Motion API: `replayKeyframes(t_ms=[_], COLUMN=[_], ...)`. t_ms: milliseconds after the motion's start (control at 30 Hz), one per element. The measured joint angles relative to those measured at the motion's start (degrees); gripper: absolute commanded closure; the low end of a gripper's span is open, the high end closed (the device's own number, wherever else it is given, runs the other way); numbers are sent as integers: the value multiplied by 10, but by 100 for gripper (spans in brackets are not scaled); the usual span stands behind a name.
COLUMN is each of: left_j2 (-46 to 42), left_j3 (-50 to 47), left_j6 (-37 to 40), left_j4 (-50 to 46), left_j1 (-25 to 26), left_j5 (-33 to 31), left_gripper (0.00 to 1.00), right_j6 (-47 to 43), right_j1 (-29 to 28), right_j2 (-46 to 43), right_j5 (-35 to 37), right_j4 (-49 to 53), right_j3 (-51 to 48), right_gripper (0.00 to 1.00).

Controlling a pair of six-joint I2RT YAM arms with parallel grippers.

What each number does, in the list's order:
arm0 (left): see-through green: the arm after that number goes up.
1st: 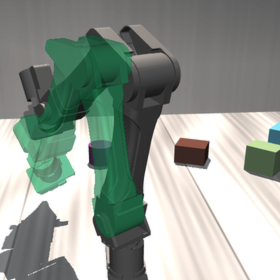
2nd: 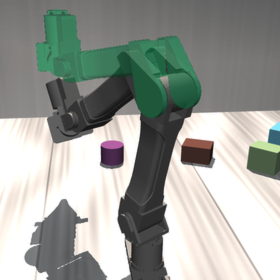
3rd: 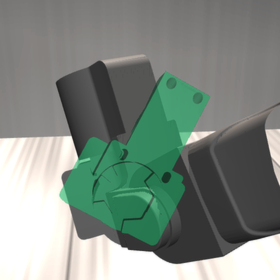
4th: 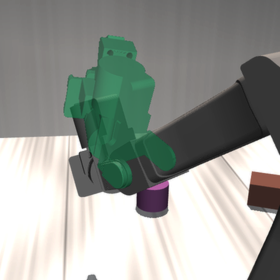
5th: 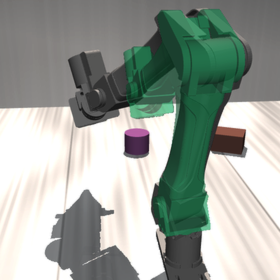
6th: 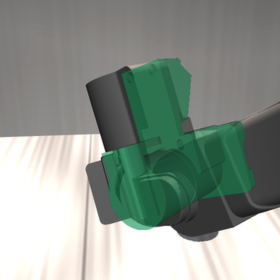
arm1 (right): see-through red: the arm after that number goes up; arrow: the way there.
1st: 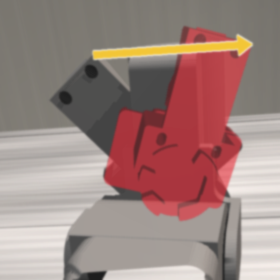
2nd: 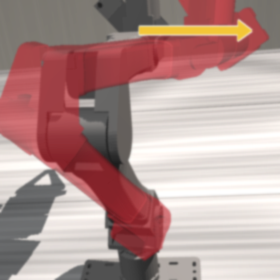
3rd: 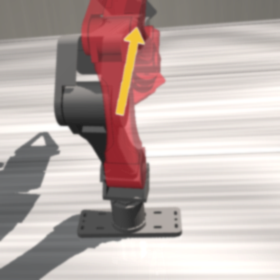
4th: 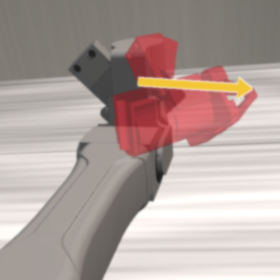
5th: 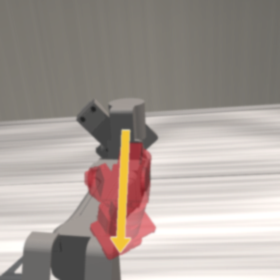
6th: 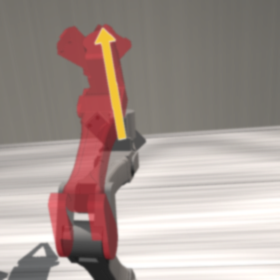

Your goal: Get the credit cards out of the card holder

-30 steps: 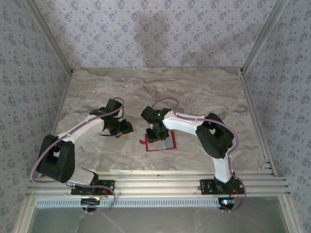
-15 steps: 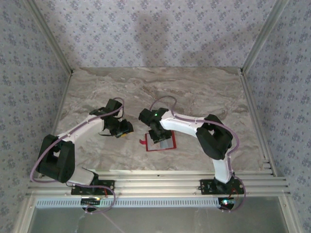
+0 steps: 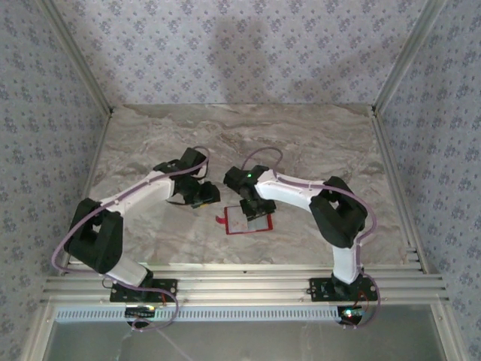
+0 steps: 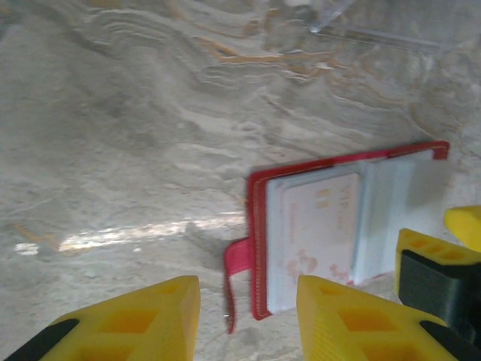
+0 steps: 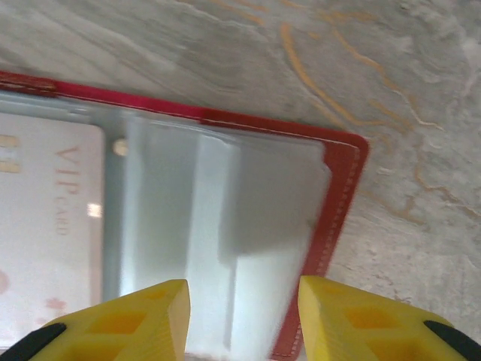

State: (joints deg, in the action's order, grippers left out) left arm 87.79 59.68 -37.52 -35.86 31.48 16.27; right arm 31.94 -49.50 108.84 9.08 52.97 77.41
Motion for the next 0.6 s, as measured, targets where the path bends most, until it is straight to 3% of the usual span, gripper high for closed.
replayKeyframes(t_ms=[333,600], left_j2=[58,107], left_j3=[54,77], left_j6=[-2,-20], left_j4=[-3,-1], left_j1=[65,102], left_j5=[-4,-4], left_gripper=[60,64], right_j6=[0,2], right_j1=[39,70], right_j2=[-39,-95], right_j5=[-24,-68], right_j4=[-36,-75], right_j3=[-70,-134], right_gripper=[56,63])
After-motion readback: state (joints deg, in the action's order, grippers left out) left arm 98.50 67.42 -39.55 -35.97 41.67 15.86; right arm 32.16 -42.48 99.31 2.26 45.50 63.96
